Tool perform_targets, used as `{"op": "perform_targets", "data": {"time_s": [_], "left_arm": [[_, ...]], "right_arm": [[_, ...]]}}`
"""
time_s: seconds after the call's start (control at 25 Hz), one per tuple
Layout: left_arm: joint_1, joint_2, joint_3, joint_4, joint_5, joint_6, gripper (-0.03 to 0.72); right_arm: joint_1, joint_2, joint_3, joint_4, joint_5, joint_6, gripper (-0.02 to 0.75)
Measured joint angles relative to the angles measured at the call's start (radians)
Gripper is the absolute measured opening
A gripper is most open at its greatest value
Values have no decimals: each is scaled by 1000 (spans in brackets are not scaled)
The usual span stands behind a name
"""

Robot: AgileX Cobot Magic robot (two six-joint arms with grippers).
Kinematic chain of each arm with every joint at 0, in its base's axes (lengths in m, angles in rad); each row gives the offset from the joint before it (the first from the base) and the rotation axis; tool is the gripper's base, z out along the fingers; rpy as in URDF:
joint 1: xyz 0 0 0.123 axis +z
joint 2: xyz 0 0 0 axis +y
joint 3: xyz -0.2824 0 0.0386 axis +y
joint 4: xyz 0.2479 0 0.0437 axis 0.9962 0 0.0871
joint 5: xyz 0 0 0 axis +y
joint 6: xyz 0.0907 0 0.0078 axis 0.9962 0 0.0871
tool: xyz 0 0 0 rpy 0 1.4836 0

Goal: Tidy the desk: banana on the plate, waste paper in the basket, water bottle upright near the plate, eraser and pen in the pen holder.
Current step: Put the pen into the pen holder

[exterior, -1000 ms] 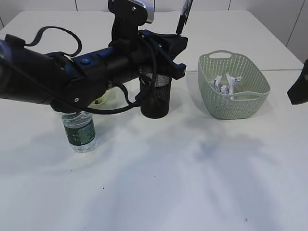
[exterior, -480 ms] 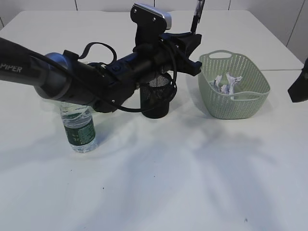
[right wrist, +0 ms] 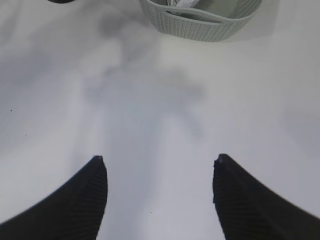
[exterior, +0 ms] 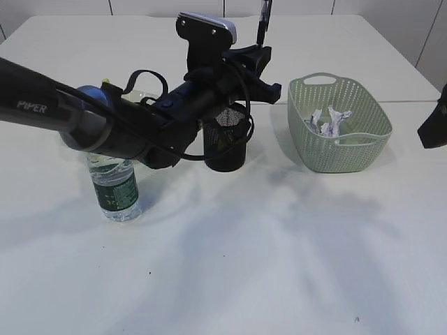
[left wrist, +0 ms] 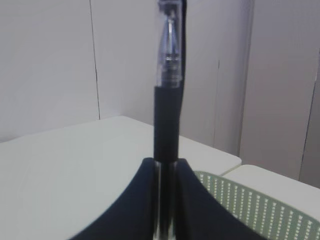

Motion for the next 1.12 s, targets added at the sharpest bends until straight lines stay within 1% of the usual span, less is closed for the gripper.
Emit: {"op": "perform_targets", "data": {"time_s": [0.12, 0.36, 0.6, 1.12], "left_arm": [[0, 25, 0, -28, -18, 15, 29], [2, 43, 0, -117, -36, 65, 29], [2, 67, -2, -136, -52, 77, 29], [2, 133, -49, -171, -77, 86, 29]], "right_arm": [[0, 0, 0, 0, 0, 0, 490], [0, 0, 0, 0, 0, 2, 489], [0, 0, 0, 0, 0, 4, 489], [0, 0, 0, 0, 18, 4, 488]]}}
